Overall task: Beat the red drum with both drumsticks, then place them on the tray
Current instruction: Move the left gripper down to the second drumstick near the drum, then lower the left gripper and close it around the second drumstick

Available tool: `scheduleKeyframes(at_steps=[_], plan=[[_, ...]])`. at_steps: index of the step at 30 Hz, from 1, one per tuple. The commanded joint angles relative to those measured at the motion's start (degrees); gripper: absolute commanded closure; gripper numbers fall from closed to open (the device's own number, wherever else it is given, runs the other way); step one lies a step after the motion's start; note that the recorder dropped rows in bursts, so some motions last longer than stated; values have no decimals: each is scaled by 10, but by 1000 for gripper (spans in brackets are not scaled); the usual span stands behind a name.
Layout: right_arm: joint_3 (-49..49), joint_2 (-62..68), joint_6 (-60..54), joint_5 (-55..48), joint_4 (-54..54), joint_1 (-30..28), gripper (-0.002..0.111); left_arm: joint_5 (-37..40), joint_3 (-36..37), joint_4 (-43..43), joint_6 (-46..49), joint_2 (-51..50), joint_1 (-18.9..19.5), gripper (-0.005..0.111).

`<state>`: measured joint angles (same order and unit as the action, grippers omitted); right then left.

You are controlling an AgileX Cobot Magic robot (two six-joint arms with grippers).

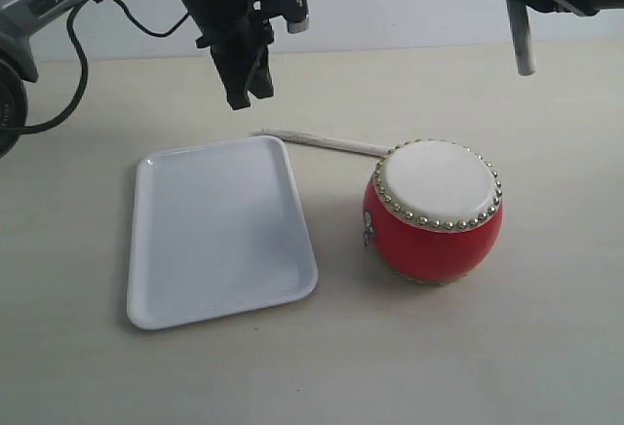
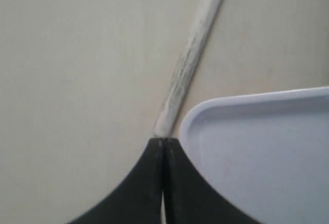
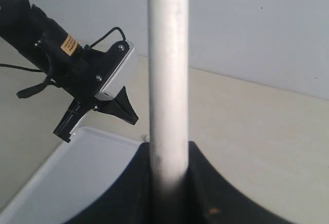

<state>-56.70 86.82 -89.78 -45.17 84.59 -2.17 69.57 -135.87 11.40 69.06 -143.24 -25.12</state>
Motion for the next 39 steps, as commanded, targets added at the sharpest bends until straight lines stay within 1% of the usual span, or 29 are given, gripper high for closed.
scheduleKeyframes(at_steps=[1, 4, 5, 8, 11, 13, 20, 31, 37, 39], plan=[[-4, 0, -7, -4, 1, -3, 108, -8, -7, 5, 12, -13, 0, 107], [-4, 0, -9, -4, 1, -3, 108, -34, -7, 11, 13, -22, -1, 106], [-4, 0, -9, -4, 1, -3, 108, -38, -7, 13, 14, -25, -1, 104], [-4, 0, -9, -4, 1, -3, 108, -39, -7, 14, 23, -35, -1, 88], [-4, 0, -10, -4, 1, -3, 108, -43, -7, 14, 28, -45, -1, 65], [-4, 0, -11, -4, 1, -3, 108, -47, -7, 15, 36, -50, -1, 58], [-4, 0, -11, -4, 1, -3, 108, -65, -7, 49, 44, -54, -1, 60], [-4, 0, -14, -4, 2, -3, 108, -65, -7, 49, 43, -54, -1, 60], [-4, 0, -14, -4, 2, -3, 108, -68, -7, 63, 70, -54, 1, 60], [-4, 0, -15, -4, 2, -3, 108, -69, -7, 84, 73, -54, 6, 60]])
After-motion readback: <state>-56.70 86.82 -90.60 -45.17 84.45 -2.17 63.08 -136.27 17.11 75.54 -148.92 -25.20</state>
